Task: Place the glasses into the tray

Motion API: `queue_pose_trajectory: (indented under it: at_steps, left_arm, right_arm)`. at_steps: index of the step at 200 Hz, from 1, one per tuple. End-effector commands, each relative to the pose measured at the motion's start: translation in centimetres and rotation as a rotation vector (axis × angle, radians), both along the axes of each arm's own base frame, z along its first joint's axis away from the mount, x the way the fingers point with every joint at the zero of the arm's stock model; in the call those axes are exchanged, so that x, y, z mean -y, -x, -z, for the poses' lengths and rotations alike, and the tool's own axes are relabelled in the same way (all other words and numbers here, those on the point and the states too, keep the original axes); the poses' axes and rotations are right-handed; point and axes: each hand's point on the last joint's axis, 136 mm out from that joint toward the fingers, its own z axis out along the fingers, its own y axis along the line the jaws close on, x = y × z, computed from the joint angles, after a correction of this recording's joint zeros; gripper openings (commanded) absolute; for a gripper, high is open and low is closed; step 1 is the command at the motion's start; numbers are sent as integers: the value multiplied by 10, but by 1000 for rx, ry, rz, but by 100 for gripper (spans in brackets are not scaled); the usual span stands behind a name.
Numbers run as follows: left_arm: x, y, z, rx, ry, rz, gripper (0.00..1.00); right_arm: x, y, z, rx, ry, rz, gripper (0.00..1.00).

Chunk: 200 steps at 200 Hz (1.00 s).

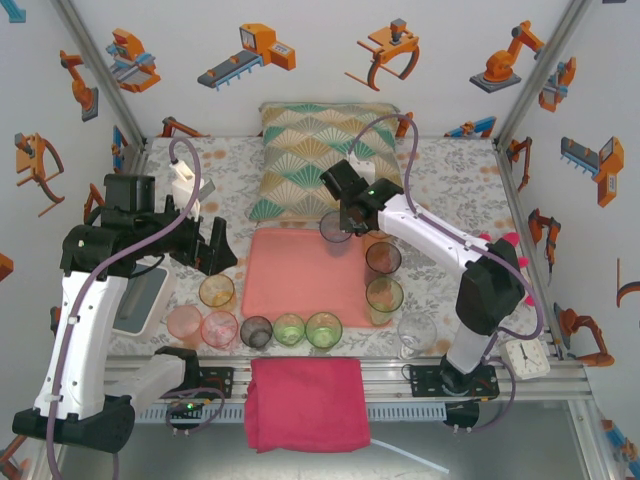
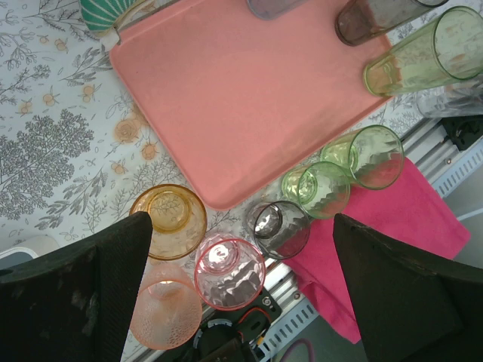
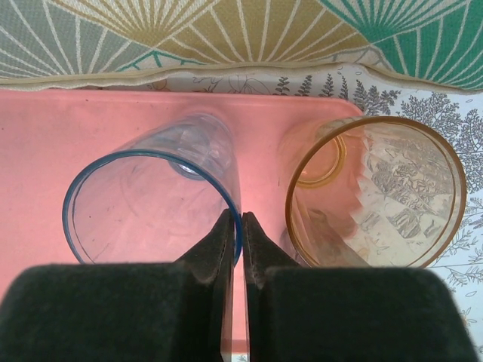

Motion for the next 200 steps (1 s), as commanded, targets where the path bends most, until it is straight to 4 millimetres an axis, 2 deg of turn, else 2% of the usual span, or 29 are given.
queue_pose_trajectory:
  at_steps: [1,84,200]
  left_arm:
    - [3,1,-4,-3,28,5,97]
    - [3,0,-3,-8,31,5,97]
    - [3,0,-4,-7,30,6,97]
  right_arm:
    - [6,-1,-1,8,-3,24,13]
    - [6,-4,-10,18,-3,15,22]
    - [10,0,-34,39,-11,2,25]
